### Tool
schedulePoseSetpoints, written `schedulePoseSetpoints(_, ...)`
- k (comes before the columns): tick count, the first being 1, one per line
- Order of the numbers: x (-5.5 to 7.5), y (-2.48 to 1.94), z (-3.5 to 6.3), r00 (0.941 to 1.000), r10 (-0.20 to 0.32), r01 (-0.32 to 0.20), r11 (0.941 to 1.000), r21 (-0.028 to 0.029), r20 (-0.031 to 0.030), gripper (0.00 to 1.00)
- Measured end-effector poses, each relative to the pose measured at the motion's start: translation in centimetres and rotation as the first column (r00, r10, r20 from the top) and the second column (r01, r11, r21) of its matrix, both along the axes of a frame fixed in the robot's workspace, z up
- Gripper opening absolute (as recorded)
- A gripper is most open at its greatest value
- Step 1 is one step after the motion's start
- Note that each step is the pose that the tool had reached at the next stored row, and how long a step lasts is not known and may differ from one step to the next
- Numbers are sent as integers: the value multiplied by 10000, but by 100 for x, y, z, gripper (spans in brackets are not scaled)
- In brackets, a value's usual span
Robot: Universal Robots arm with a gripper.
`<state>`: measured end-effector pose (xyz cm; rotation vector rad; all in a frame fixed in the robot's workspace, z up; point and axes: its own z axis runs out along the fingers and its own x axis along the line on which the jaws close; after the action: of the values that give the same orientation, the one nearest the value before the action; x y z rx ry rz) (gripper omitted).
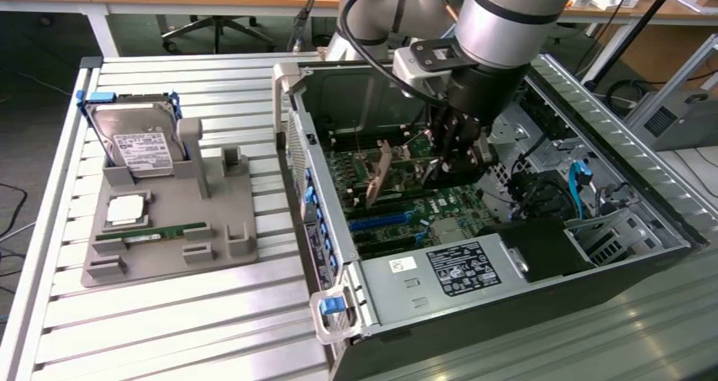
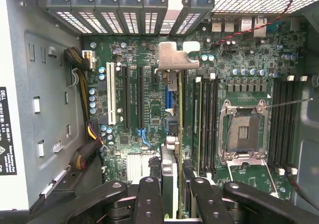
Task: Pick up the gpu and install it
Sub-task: 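Insert the gpu into the slot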
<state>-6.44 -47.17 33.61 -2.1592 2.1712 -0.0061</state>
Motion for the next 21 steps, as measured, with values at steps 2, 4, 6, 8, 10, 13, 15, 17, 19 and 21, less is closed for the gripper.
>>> schedulePoseSetpoints(2, 0, -4, 0, 10000, 0, 0, 10000, 0, 0, 27)
schedulePoseSetpoints(4, 0, -11, -1, 10000, 0, 0, 10000, 0, 0, 27)
schedulePoseSetpoints(6, 0, -17, -1, 10000, 0, 0, 10000, 0, 0, 27)
schedulePoseSetpoints(8, 0, -20, -2, 10000, 0, 0, 10000, 0, 0, 27)
schedulePoseSetpoints(10, 0, -24, -2, 10000, 0, 0, 10000, 0, 0, 27)
schedulePoseSetpoints(13, 0, -28, -2, 10000, 0, 0, 10000, 0, 0, 27)
schedulePoseSetpoints(15, 0, -34, -3, 10000, 0, 0, 10000, -1, 0, 27)
schedulePoseSetpoints(17, 0, -38, -3, 10000, 0, 0, 10000, -1, 0, 27)
schedulePoseSetpoints(19, -1, -43, -4, 10000, 0, 0, 10000, 0, -1, 27)
schedulePoseSetpoints(21, -1, -49, -5, 10000, 0, 0, 10000, 0, 0, 27)
